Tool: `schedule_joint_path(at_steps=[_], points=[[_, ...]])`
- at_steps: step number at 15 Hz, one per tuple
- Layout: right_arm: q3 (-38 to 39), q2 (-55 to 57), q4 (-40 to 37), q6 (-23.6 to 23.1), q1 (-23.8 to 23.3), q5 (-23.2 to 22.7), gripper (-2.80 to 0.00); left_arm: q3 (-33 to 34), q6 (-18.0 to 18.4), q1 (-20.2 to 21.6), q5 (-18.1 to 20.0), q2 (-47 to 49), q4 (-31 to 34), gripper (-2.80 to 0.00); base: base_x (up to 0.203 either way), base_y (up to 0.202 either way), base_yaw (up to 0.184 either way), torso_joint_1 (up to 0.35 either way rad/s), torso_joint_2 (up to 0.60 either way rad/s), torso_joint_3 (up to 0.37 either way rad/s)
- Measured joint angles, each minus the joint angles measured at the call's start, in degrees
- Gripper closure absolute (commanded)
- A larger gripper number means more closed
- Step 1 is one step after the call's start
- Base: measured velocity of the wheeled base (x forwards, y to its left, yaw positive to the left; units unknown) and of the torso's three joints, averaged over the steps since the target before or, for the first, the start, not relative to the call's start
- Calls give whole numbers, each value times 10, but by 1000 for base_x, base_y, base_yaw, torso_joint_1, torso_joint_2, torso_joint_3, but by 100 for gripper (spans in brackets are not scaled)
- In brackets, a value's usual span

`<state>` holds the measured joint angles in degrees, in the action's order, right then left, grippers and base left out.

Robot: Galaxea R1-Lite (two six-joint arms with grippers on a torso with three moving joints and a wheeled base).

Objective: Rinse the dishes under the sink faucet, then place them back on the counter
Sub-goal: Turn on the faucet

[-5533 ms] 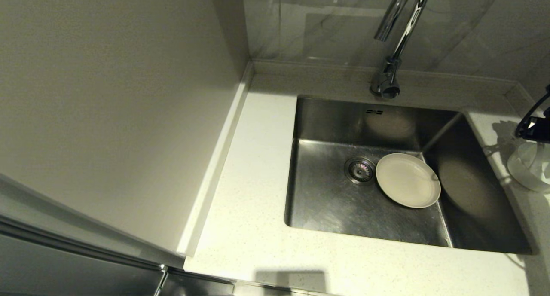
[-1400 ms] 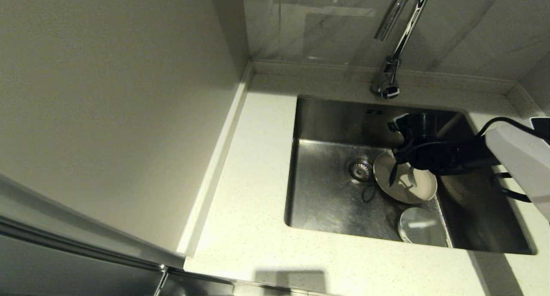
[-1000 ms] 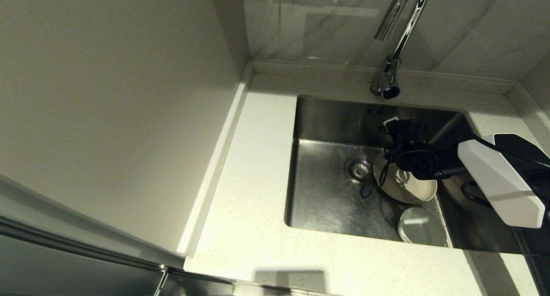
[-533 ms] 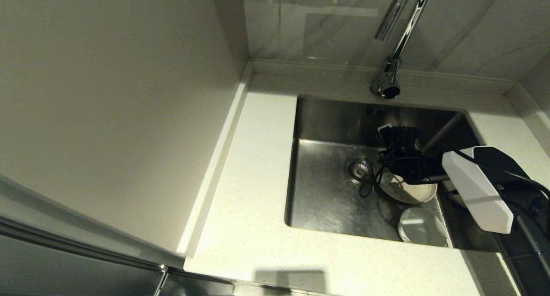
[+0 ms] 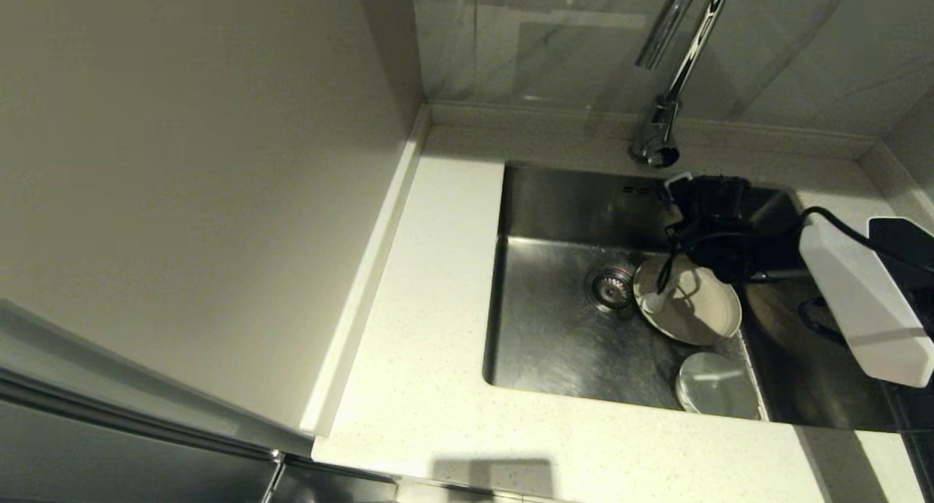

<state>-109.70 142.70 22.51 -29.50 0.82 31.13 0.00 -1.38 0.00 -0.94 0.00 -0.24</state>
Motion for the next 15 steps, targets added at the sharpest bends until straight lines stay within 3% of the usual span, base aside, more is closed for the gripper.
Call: schedule_joint_path(at_steps=[3,4,8,13,15], points=[[60,-70,-37,2,-5,-4,-280,0,0,0,0,0,0,0,0,0,0,0,0,0],[87,-97,-52,3,-7,-7,0,0,0,0,0,0,0,0,0,0,0,0,0,0],[161,-205,-149,20,-9,-11,0,0,0,0,0,0,0,0,0,0,0,0,0,0],[195,-320,-406,78,2,-25,0,0,0,0,0,0,0,0,0,0,0,0,0,0],[213,-337,-446,91,5,-22,0,0,0,0,0,0,0,0,0,0,0,0,0,0]])
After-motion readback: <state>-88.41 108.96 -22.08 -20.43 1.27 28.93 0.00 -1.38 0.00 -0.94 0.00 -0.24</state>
